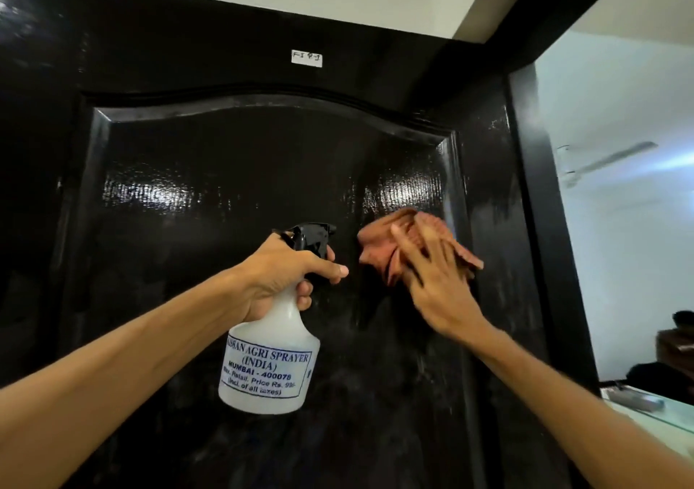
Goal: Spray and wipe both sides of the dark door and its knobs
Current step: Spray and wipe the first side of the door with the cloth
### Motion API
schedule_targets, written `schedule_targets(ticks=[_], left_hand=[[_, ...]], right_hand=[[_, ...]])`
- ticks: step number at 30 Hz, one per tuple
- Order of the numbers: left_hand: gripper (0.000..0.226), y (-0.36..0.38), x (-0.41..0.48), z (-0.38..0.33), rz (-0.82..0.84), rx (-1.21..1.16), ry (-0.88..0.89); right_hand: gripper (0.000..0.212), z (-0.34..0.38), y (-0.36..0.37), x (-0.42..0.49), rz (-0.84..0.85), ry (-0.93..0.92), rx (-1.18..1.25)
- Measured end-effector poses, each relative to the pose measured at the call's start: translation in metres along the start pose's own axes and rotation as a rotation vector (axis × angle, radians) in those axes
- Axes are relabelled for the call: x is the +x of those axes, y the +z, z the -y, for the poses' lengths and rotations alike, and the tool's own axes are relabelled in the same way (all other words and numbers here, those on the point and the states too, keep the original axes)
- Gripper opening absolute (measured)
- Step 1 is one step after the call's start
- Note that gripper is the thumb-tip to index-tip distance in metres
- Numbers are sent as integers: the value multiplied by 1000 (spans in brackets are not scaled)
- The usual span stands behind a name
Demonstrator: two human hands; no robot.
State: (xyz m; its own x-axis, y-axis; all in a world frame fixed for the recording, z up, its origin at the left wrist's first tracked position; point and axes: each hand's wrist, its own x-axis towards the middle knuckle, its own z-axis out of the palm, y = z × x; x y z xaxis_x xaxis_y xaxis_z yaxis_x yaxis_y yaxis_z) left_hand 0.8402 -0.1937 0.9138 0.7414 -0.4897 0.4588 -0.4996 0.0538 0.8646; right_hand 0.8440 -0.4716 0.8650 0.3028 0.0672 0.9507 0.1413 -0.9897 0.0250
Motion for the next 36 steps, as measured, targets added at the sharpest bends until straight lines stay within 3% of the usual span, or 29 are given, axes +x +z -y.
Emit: schedule_targets(ticks=[3,8,10,14,18,21,23,25,29,32,36], left_hand=[[27,17,7,5,21,1,-3],[27,39,15,8,73,-14,-13],[26,49,16,6,96,8,-3],[26,75,29,-5,114,15,21],[26,100,45,-10,119,8,46],[26,110,49,-5,123,-4,40],[26,119,52,1,126,-8,24],[28,129,57,2,133,-7,22],[27,146,66,-3,132,6,24],[27,150,65,-4,125,3,30],[29,142,62,-2,128,6,14]], right_hand=[[61,-16,-7,18,-89,194,39],[56,3,10,-72,108,-259,-109],[62,-28,-9,-39,48,-161,-31],[57,-102,-48,54,-136,247,30],[55,-110,-30,22,-159,127,-69],[59,-95,-5,-65,-30,-5,-112],[58,-106,-13,-68,25,-54,-82],[62,-122,-37,-18,-27,-3,-48],[60,-151,-67,69,-176,279,58],[58,-155,-47,21,-196,212,26],[60,-127,2,-125,-104,66,-75]])
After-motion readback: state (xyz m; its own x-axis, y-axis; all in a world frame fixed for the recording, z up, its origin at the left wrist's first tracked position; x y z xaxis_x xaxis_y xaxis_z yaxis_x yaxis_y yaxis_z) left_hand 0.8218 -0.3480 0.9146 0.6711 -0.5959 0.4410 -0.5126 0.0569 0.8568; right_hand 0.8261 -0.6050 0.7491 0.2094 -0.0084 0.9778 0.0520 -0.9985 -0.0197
